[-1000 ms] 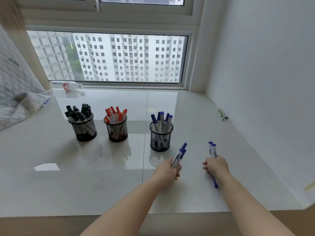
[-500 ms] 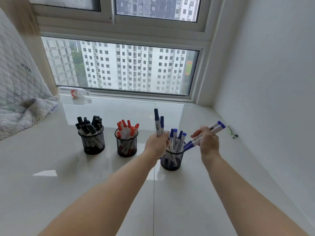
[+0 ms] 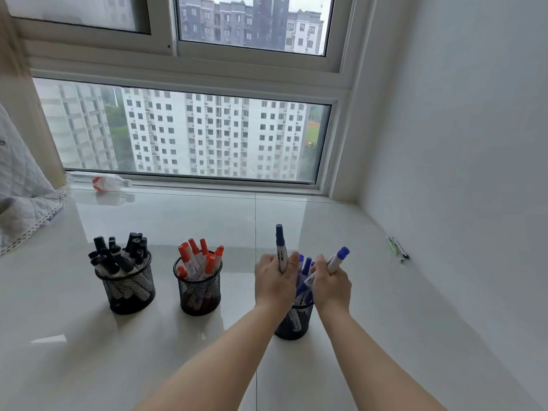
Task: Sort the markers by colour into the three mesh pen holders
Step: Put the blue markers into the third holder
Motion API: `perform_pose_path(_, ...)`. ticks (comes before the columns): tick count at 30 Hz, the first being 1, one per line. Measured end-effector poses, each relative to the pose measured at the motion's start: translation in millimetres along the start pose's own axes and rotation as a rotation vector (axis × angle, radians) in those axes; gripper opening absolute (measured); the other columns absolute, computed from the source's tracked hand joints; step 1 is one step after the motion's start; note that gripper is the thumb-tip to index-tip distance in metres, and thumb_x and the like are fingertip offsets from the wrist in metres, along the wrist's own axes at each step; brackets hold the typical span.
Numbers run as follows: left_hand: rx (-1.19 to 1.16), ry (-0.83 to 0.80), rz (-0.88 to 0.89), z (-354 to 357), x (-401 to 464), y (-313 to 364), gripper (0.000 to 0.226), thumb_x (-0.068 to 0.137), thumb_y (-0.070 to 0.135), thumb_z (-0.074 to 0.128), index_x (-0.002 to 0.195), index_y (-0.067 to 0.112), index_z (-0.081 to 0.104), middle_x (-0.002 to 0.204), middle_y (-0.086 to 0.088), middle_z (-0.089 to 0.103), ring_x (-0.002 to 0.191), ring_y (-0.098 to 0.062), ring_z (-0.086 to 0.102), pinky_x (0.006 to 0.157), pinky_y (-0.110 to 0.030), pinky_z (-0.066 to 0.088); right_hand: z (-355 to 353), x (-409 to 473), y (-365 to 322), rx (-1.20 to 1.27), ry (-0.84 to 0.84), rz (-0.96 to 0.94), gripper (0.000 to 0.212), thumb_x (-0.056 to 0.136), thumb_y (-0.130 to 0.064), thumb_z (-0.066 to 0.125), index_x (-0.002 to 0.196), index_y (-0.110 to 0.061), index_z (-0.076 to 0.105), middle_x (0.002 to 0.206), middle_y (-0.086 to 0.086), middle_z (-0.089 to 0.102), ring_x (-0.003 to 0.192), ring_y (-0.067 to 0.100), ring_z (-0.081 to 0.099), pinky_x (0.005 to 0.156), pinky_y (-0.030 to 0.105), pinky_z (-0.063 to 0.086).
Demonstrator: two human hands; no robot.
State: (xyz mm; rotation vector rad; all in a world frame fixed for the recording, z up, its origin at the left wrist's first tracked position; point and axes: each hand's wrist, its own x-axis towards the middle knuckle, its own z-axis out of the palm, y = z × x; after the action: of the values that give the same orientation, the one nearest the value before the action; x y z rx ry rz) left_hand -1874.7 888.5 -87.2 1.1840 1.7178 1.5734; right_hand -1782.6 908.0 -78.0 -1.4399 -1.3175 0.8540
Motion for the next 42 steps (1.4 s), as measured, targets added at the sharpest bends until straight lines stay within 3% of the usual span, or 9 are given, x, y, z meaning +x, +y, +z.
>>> perform_pose_path(4,0.145,0.081,-0.053,3.9,-6.1,-22.0,0.039,0.089,0.051,0.046,0.09,0.016,0.065,0.1,0.006,0.032,0.106,-0.017,0.035,0.095,-0.026,0.032,4.3,-4.2,14.5,-0.05,-0.037,-0.001,0.034,0.091,-0.031,0.043,0.065,-0.013,0.056,0.067,0.006,0.065,0.069,0.024,0.061,0.061,0.033,0.048)
perform_pose_path(8,0.134,0.033,-0.153,3.3,-7.8,-24.1,0.031,0.089,0.047,0.049,0.091,0.02,0.065,0.1,0.004,0.034,0.108,-0.019,0.041,0.099,-0.033,0.039,6.2,-4.7,14.1,-0.14,-0.063,-0.075,0.028,0.089,-0.025,0.047,0.06,-0.026,0.046,0.087,0.013,0.063,0.084,0.029,0.059,0.069,0.034,0.047)
perform_pose_path(11,0.105,-0.02,-0.159,2.2,-10.2,-21.8,0.029,0.089,0.044,0.052,0.092,0.018,0.064,0.102,0.003,0.04,0.104,-0.02,0.05,0.094,-0.036,0.045,2.5,-5.8,13.2,-0.119,-0.078,-0.085,0.025,0.087,-0.025,0.054,0.062,-0.024,0.051,0.084,0.008,0.061,0.082,0.025,0.058,0.069,0.032,0.046)
perform_pose_path(14,0.096,-0.05,-0.156,-1.8,-13.6,-19.9,0.019,0.089,0.039,0.055,0.086,0.021,0.062,0.102,0.002,0.043,0.087,-0.012,0.055,0.078,-0.026,0.042,0.9,-6.6,14.3,-0.111,-0.1,-0.068,0.016,0.085,-0.029,0.058,0.076,-0.015,0.059,0.086,0.003,0.059,0.084,0.021,0.056,0.072,0.032,0.045)
perform_pose_path(19,0.139,-0.064,-0.151,-6.3,-14.8,-15.6,0.013,0.089,0.031,0.055,0.078,0.024,0.053,0.098,-0.001,0.046,0.074,-0.005,0.05,0.071,-0.022,0.038,-4.4,-7.7,12.2,-0.138,-0.128,-0.057,0.017,0.085,-0.033,0.058,0.074,-0.022,0.051,0.086,0.0,0.058,0.078,0.017,0.054,0.062,0.026,0.037)
perform_pose_path(23,0.202,-0.109,-0.148,-10.8,-15.8,-14.8,0.009,0.088,0.027,0.054,0.089,0.018,0.057,0.102,-0.006,0.052,0.077,-0.012,0.052,0.072,-0.024,0.038,-9.4,-10.8,8.1,-0.171,-0.188,-0.051,0.011,0.085,-0.029,0.058,0.079,-0.021,0.053,0.09,-0.002,0.054,0.081,0.015,0.051,0.069,0.027,0.037)
perform_pose_path(32,0.255,-0.188,-0.168,-23.3,-27.4,-14.6,0.025,0.088,0.028,0.057,0.111,0.018,0.059,0.111,-0.003,0.059,0.099,-0.017,0.057,0.083,-0.029,0.045,-23.8,-28.6,3.0,-0.15,-0.27,-0.012,0.012,0.084,-0.026,0.06,0.085,-0.015,0.056,0.098,0.008,0.061,0.086,0.021,0.056,0.076,0.032,0.045)
perform_pose_path(38,0.313,-0.197,-0.119,-35.9,-45.6,-16.1,0.023,0.088,0.03,0.058,0.108,0.02,0.06,0.106,-0.002,0.056,0.096,-0.016,0.056,0.086,-0.032,0.046,-33.3,-47.1,4.2,-0.132,-0.32,-0.06,0.01,0.083,-0.021,0.063,0.089,-0.015,0.057,0.101,0.01,0.062,0.086,0.021,0.057,0.076,0.031,0.046)
perform_pose_path(42,0.369,-0.21,-0.053,-50.9,-66.0,-17.0,0.016,0.087,0.033,0.059,0.1,0.024,0.06,0.097,0.001,0.051,0.089,-0.013,0.054,0.077,-0.025,0.041,-40.3,-66.2,6.2,-0.158,-0.344,-0.092,0.01,0.083,-0.021,0.063,0.089,-0.018,0.056,0.1,0.007,0.061,0.086,0.017,0.057,0.075,0.028,0.047)
